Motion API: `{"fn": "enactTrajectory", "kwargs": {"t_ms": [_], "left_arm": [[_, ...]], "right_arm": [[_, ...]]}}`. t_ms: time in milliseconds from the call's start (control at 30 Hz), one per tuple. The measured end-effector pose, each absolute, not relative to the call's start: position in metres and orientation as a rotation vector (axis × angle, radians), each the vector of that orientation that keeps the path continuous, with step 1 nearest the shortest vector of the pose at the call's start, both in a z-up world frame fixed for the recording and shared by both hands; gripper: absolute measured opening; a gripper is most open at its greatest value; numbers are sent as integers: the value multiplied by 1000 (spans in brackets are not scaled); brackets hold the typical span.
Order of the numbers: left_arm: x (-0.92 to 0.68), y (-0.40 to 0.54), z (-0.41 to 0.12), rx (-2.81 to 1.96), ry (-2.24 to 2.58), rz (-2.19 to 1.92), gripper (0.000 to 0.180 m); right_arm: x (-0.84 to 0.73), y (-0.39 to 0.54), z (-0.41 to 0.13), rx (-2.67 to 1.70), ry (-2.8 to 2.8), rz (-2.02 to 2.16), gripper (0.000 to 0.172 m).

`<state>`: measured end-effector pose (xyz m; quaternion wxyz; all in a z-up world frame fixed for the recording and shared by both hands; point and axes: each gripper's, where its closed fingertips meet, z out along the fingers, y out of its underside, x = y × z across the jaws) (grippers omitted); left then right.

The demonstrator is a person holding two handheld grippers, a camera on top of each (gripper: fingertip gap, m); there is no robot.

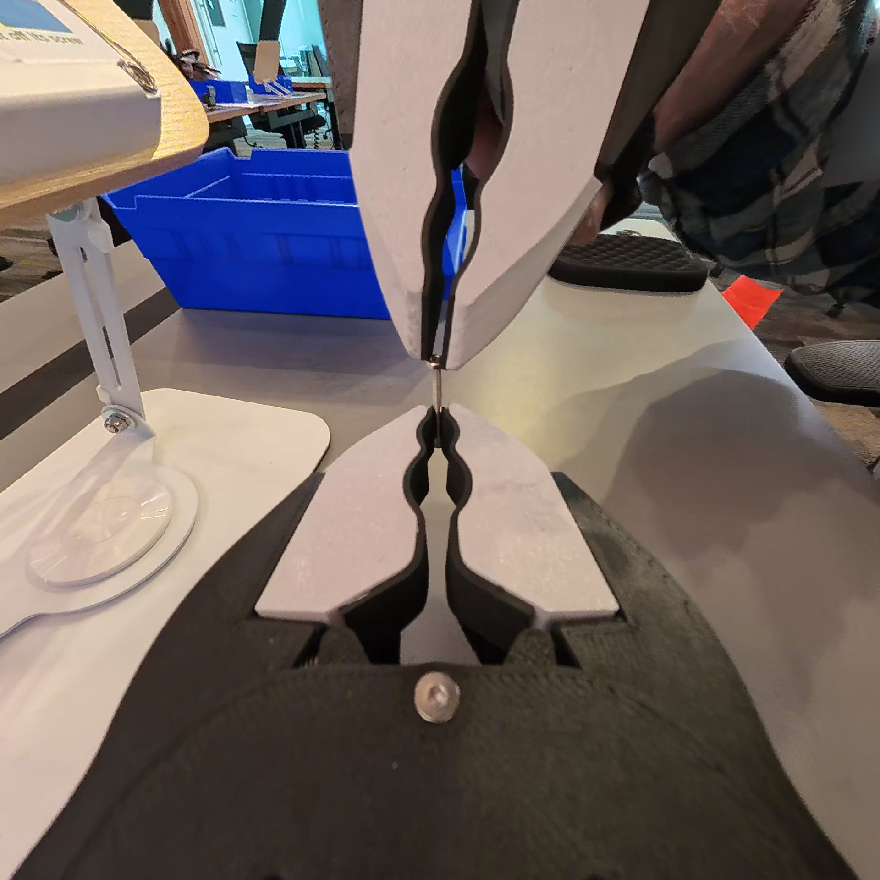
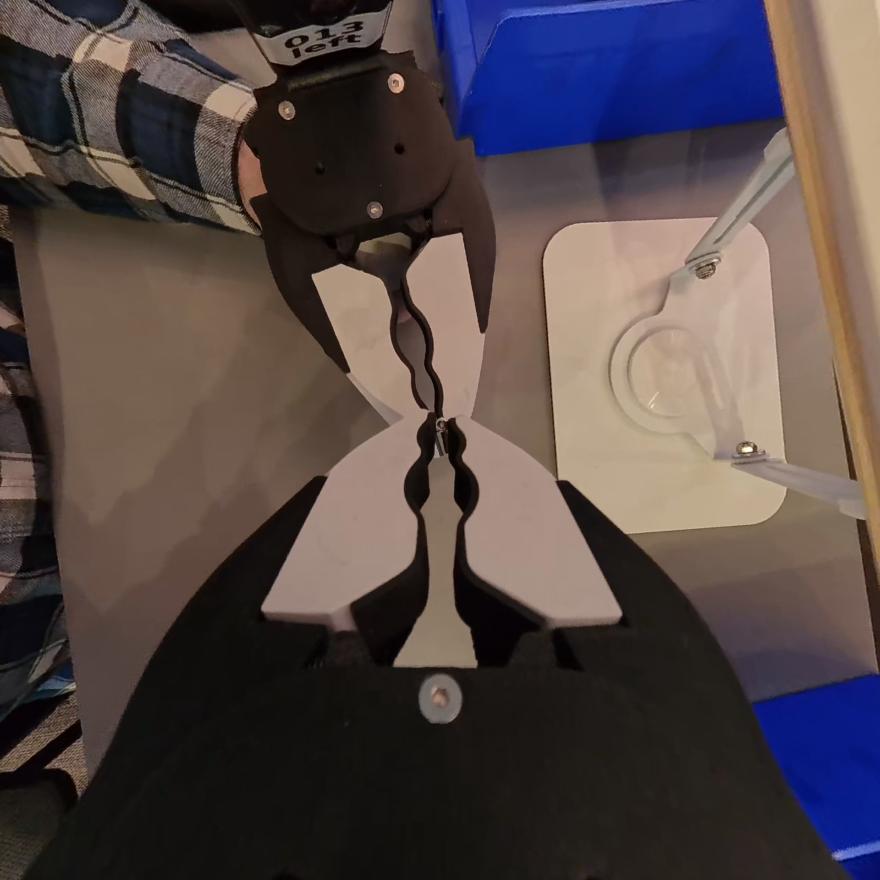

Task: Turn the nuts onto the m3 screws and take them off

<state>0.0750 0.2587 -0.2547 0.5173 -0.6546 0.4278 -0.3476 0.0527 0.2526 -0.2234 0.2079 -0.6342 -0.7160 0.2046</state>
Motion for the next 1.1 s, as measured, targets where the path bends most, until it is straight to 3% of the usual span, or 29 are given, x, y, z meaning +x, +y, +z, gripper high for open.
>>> {"fn": "enactTrajectory", "kwargs": {"t_ms": [433,700,1100], "left_arm": [[77,257,-254,-1563,1031,-855,2],[77,257,-255,-1566,1028,-866,2],[76,254,-255,-1564,1031,-907,2]], "right_arm": [[54,253,-227,-1755,-2043,518,7],[53,255,-223,-1735,-2020,533,18],[106,264,-220,-1783,-1773,783,19]]}}
